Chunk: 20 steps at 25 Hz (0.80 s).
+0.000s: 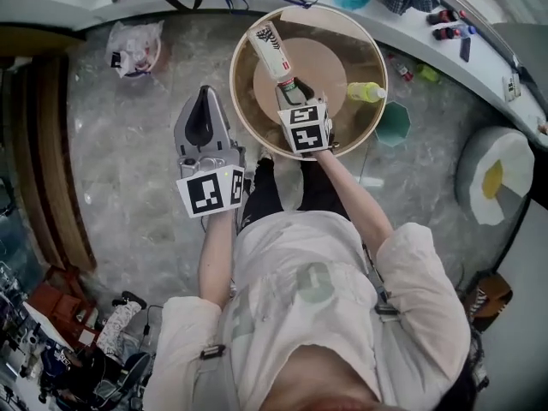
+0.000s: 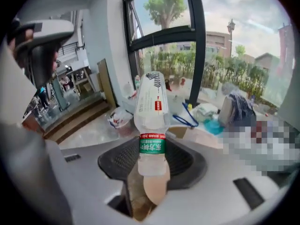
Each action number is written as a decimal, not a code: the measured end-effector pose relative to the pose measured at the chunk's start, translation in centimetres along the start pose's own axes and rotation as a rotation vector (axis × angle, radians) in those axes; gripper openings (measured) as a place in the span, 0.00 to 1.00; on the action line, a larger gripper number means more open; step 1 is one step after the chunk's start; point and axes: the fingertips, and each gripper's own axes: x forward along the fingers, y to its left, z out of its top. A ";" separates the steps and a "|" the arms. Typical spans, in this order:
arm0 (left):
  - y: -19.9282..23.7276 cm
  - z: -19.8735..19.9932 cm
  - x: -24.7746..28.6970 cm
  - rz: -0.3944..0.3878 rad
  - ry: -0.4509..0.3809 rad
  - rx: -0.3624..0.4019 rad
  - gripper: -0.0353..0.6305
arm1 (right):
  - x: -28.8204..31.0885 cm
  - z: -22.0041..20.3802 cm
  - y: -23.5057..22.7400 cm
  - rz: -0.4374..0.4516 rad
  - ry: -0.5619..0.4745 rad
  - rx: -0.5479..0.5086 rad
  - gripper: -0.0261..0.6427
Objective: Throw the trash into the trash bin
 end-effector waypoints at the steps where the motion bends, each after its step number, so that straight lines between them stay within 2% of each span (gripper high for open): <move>1: -0.5 0.9 0.6 -0.008 -0.015 0.003 0.07 | -1.3 2.6 -0.4 -0.007 -0.050 -0.001 0.31; 5: -3.6 3.9 2.2 -0.065 -0.065 0.013 0.07 | -7.7 11.2 -1.6 -0.055 -0.252 -0.033 0.31; 10: -8.2 8.1 3.8 -0.149 -0.147 0.014 0.07 | -16.8 18.2 -2.5 -0.085 -0.489 -0.040 0.31; 15: -12.0 10.7 4.7 -0.220 -0.194 0.015 0.07 | -24.2 20.8 -4.1 -0.116 -0.663 -0.009 0.31; 20: -13.8 10.8 5.3 -0.279 -0.195 0.011 0.07 | -26.9 20.7 -5.0 -0.154 -0.705 0.007 0.31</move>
